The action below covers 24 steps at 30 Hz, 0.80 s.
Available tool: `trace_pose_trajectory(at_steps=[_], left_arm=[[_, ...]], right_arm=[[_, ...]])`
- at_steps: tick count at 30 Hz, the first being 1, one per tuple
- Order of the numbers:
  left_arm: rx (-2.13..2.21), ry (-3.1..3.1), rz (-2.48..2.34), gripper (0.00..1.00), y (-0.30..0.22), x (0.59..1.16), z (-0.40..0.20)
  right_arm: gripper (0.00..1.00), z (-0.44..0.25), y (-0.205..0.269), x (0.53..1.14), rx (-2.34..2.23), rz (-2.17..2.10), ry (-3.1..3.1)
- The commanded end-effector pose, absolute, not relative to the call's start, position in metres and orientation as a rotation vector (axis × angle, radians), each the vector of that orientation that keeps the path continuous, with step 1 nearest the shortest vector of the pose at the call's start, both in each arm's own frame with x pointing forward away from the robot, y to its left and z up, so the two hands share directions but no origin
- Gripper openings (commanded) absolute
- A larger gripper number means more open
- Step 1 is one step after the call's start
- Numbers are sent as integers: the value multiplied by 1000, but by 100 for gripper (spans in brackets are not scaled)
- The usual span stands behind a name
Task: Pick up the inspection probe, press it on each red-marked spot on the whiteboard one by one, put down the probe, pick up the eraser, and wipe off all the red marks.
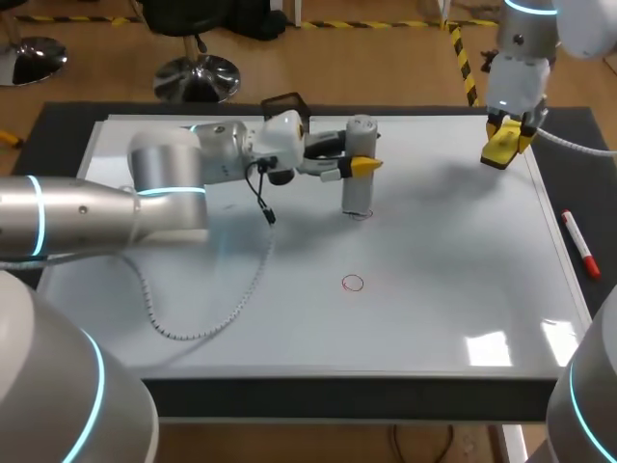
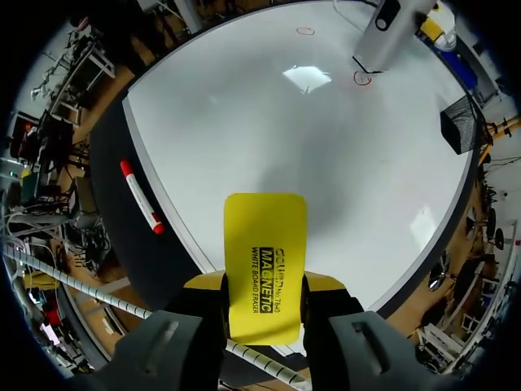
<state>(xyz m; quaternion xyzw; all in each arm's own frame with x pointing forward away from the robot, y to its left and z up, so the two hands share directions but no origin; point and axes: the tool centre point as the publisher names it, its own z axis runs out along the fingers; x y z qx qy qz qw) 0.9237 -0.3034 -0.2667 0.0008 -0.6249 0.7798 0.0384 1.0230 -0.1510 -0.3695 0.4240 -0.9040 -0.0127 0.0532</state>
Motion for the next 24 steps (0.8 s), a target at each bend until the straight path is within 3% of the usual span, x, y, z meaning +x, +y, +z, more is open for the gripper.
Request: trace_pose_trajectory(at_steps=[1,24], left_arm=[[-8,-1890,2388,0,-309,932,-276],[38,-1927,2356,0,-312,941,-291]], right_arm=[[0,-369,-152,1024,1290,-37,-2743],[0,-369,-152,1024,1290,-37,-2743]])
